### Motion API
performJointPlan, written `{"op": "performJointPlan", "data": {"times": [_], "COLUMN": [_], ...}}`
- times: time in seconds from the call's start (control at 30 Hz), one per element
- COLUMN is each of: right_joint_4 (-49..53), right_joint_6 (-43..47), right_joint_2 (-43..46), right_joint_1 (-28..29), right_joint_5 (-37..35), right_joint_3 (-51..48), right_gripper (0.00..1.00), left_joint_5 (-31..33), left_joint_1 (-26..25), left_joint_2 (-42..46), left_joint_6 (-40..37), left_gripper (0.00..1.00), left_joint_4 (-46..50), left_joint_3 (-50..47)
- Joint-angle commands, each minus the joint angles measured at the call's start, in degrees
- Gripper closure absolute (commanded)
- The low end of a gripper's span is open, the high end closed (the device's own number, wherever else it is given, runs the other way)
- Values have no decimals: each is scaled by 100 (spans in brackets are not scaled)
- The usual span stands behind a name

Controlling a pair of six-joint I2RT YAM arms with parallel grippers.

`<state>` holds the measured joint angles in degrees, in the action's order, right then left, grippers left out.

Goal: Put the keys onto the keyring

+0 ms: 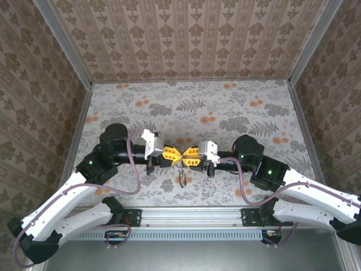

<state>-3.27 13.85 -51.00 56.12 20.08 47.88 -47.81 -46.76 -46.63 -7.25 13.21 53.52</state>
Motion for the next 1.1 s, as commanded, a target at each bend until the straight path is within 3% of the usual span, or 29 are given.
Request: {"op": "performJointPlan", "data": {"times": [0.0, 0.1, 0.2, 0.3, 0.47, 0.6, 1.07], "right_joint_4": [-264, -260, -76, 324, 1126, 1323, 1802], "right_joint_6": [-84, -79, -20, 112, 441, 494, 548], "right_joint_2": [-35, -76, -107, -91, -119, -120, -466], "right_joint_1": [-31, -31, -35, -40, -40, -39, -22], "right_joint_5": [172, 190, 45, -316, -1011, -1085, -1208], "right_joint_3": [34, 57, 127, 284, 603, 704, 1004], "right_gripper": [85, 99, 100, 100, 100, 100, 100], "left_joint_5": [-177, -160, 106, 737, 1887, 2602, 2777], "left_joint_1": [36, 41, 36, 20, -241, -598, -968], "left_joint_2": [84, 85, 94, 28, -151, -311, -779], "left_joint_6": [52, 34, -40, -421, -967, -1215, -1394], "left_gripper": [100, 100, 100, 100, 80, 78, 72], "left_joint_4": [-215, -190, -21, 814, 1991, 2281, 2221], "left_joint_3": [-40, -41, 20, 373, 945, 1144, 1367]}}
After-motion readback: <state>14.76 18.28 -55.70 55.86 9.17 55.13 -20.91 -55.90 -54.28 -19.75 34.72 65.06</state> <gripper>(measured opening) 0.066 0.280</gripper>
